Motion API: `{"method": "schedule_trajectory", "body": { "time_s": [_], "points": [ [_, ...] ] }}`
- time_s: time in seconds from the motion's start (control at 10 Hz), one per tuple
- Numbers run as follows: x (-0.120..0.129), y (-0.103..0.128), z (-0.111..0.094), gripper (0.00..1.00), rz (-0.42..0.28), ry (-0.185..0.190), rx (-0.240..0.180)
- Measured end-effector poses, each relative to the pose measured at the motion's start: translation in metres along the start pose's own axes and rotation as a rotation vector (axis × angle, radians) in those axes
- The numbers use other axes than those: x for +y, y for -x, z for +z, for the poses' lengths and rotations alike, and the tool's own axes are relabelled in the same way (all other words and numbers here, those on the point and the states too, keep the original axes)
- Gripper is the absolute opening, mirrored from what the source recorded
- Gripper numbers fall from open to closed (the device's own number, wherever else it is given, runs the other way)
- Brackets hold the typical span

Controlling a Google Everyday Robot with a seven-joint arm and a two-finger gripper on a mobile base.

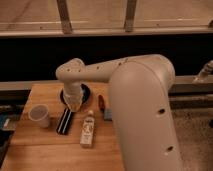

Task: Knock the eraser over

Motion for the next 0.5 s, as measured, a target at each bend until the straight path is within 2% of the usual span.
{"method": "schedule_trajectory", "body": {
  "time_s": [0.2,0.3,0.4,0.5],
  "points": [
    [-0.039,-0.026,-0.021,0.00,0.104,-0.046,-0.087],
    [-0.044,-0.032,-0.024,0.03,0.123,-0.049,-0.102],
    [-0.047,-0.034,-0.026,0.10,0.131,-0.054,-0.112],
    [-0.045,-0.033,-0.026,0.22,0.127,-0.053,-0.111]
  ]
}}
